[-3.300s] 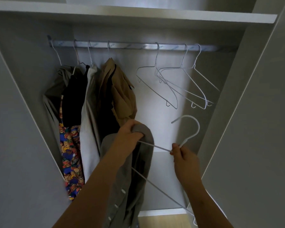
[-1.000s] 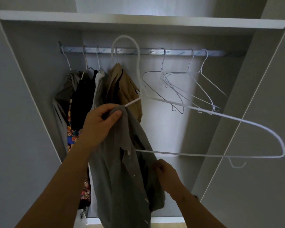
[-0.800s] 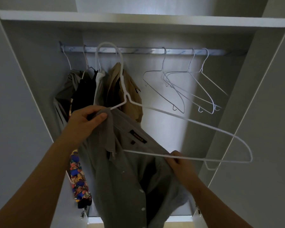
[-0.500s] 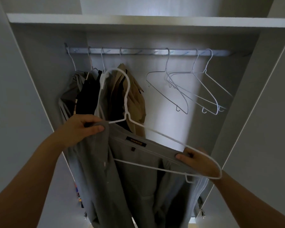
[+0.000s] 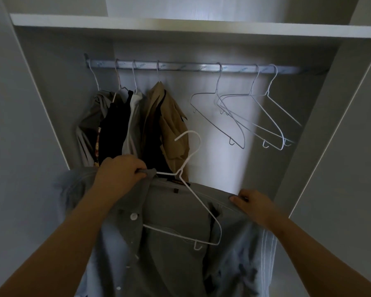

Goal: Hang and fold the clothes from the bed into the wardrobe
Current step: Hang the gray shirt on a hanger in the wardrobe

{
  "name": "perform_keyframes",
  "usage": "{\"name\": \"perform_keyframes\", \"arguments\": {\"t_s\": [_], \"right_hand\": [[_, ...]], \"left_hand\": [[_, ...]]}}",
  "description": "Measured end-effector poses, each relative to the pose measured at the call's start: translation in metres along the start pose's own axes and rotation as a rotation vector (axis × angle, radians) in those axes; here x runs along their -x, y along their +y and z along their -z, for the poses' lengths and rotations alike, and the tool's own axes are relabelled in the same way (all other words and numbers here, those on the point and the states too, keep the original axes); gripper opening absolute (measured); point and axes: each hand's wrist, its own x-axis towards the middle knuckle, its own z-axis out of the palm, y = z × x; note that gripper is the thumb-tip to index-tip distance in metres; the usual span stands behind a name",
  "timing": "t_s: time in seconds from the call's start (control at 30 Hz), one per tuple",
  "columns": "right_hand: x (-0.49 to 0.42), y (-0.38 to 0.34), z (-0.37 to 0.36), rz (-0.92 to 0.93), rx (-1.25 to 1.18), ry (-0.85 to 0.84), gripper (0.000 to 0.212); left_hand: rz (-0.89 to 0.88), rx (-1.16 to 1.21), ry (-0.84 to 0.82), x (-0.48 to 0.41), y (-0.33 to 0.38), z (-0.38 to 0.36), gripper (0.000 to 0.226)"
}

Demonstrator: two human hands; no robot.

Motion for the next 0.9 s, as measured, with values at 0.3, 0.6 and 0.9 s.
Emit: {"name": "perform_keyframes", "arguments": {"t_s": [0.3,0.6,0.9], "right_hand": [[0.017,-0.067,-0.009,-0.049,-0.338,-0.002,0.007],[0.048,-0.08,-0.015,0.154,-0.559,0.131,0.016],[0.037,-0.056,0.005,0.125,-0.031,0.443,0.019]], "left_hand": [[0.173,0.084,0.179,0.001,0.048,-0.011,0.023],[0.071,0.438,0.308,0.013,0.035,-0.013,0.018],[0.033,0.783,0.222,0.021,0.04,-0.017,0.031]]}}
